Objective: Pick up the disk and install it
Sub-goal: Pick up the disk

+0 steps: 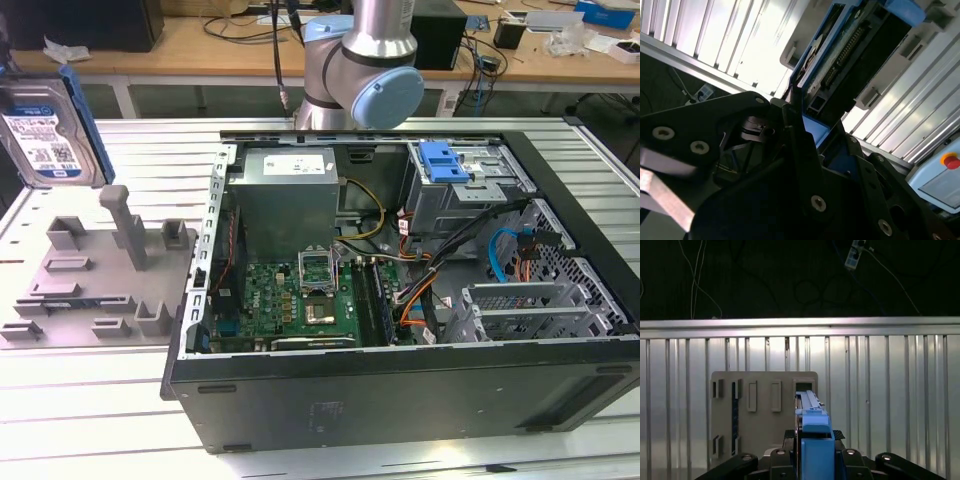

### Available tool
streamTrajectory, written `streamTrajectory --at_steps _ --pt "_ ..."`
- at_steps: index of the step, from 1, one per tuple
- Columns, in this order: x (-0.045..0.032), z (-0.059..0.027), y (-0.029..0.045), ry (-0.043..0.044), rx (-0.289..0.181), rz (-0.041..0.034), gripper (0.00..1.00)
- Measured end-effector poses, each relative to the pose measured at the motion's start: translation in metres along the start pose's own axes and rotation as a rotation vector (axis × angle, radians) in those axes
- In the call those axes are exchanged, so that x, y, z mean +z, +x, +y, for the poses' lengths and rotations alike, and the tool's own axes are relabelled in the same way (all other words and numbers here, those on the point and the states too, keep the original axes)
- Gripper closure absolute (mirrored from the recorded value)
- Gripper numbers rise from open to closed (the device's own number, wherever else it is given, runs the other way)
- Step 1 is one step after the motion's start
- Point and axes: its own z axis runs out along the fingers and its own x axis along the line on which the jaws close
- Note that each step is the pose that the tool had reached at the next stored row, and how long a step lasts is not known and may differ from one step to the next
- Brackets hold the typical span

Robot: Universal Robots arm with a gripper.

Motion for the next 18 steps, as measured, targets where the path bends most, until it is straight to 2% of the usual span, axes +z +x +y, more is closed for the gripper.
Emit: streamTrajectory --at_steps 2,10,13,16,18 --pt "-0.0060 0.0002 0.0001 0.0001 0.000 0.0000 0.63" --pt "-0.0374 0.0011 0.0003 0.0001 0.000 0.0000 0.63" --pt "-0.0452 0.0013 0.0003 0.0001 0.000 0.0000 0.63" --pt "-0.0602 0.0017 0.0004 0.0001 0.000 0.0000 0.63" --pt "-0.0642 0.0018 0.0005 0.0001 0.000 0.0000 0.63"
